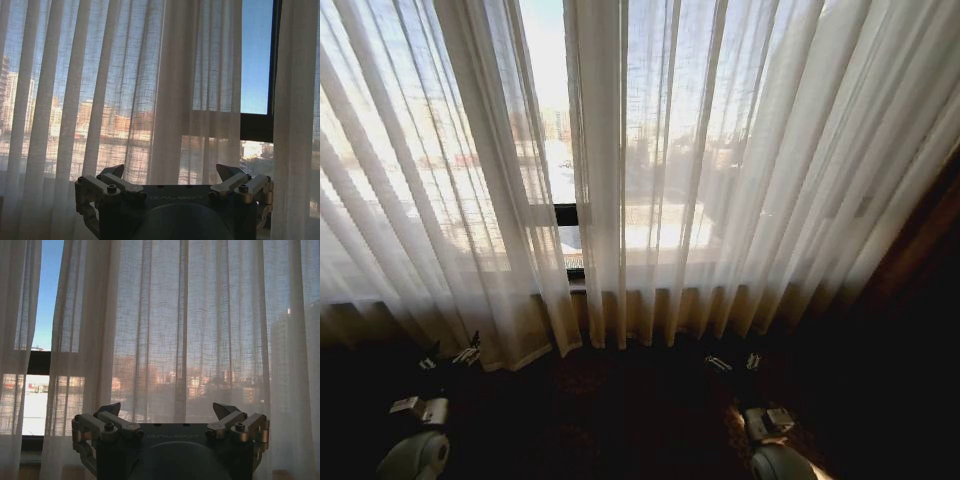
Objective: Open the curtains by pulling them apart, changing their state from closed to fully open.
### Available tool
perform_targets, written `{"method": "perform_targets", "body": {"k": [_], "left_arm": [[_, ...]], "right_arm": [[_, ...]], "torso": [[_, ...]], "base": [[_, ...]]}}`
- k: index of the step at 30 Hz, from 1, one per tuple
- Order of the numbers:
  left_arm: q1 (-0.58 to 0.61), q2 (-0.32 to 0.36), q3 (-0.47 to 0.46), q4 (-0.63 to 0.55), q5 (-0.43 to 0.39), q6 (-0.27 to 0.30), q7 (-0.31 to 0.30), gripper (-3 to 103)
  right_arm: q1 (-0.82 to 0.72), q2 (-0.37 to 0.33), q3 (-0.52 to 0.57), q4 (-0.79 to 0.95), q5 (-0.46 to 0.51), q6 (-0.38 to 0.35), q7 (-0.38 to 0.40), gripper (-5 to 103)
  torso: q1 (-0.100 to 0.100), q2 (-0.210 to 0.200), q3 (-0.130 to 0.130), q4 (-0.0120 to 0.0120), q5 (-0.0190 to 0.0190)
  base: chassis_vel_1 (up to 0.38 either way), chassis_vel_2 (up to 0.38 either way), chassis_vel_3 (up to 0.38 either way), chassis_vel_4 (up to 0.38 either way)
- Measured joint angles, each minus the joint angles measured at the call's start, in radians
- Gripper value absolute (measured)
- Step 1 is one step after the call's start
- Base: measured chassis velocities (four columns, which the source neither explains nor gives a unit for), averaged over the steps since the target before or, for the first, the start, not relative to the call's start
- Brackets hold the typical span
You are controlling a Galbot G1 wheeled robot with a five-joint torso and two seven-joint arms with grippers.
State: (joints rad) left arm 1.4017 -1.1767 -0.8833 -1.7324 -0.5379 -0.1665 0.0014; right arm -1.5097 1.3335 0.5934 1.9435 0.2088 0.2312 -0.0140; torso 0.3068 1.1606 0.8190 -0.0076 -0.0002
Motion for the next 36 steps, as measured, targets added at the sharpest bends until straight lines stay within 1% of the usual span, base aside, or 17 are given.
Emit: {"method": "perform_targets", "body": {"k": [4, 7, 20, 22, 24, 26, 28, 31, 36], "left_arm": [[0.0, 0.0, 0.0, 0.0, 0.0, 0.0, 0.0, 100], [0.0, 0.0, 0.0, 0.0, 0.0, 0.0, 0.0, 100], [0.0, 0.0, 0.0, 0.0, 0.0, 0.0, 0.0, 100], [0.0, 0.0, 0.0, 0.0, 0.0, 0.0, 0.0, 100], [0.0, 0.0, 0.0, 0.0, 0.0, 0.0, 0.0, 100], [0.0, 0.0, 0.0, 0.0, 0.0, 0.0, 0.0, 100], [0.0, 0.0, 0.0, 0.0, 0.0, 0.0, 0.0, 100], [0.0, 0.0, 0.0, 0.0, 0.0, 0.0, 0.0, 100], [-0.001, 0.0, 0.0, 0.0, 0.0, 0.0, 0.0, 100]], "right_arm": [[-0.007, 0.0, 0.001, 0.007, 0.0, 0.001, -0.001, 100], [-0.012, 0.001, 0.001, 0.011, 0.0, 0.003, -0.004, 100], [-0.019, 0.009, 0.001, 0.019, -0.013, 0.004, -0.015, 100], [-0.016, 0.01, 0.001, 0.015, -0.013, 0.005, -0.015, 100], [-0.013, 0.01, 0.0, 0.011, -0.011, 0.011, -0.012, 100], [-0.006, 0.01, -0.001, 0.006, -0.007, 0.017, -0.004, 100], [-0.002, 0.01, -0.001, 0.004, -0.005, 0.017, 0.002, 100], [0.003, 0.009, -0.002, 0.003, -0.005, 0.017, 0.006, 100], [0.016, 0.006, -0.003, -0.012, -0.011, 0.019, 0.016, 100]], "torso": [[0.0, 0.0, 0.0, 0.0003, 0.0002], [0.0, 0.0, 0.0, 0.0001, 0.0002], [0.001, -0.001, 0.0, -0.0002, 0.0005], [0.0, 0.0, 0.0, 0.0004, 0.0], [-0.001, 0.0, 0.0, 0.0004, -0.0002], [0.0, 0.0, 0.0, 0.0, 0.0005], [0.0, 0.0, 0.0, 0.0003, -0.0003], [0.0, 0.0, 0.0, 0.0004, -0.0003], [0.002, -0.001, 0.001, -0.0002, 0.0002]], "base": [[-0.166, 0.177, 0.174, -0.158], [-0.204, 0.239, 0.229, -0.222], [-0.309, 0.328, 0.307, -0.35], [-0.248, 0.358, 0.259, -0.361], [-0.165, 0.343, 0.129, -0.355], [-0.162, 0.353, 0.146, -0.369], [-0.235, 0.382, 0.207, -0.382], [-0.23, 0.332, 0.26, -0.327], [-0.203, 0.198, 0.193, -0.184]]}}
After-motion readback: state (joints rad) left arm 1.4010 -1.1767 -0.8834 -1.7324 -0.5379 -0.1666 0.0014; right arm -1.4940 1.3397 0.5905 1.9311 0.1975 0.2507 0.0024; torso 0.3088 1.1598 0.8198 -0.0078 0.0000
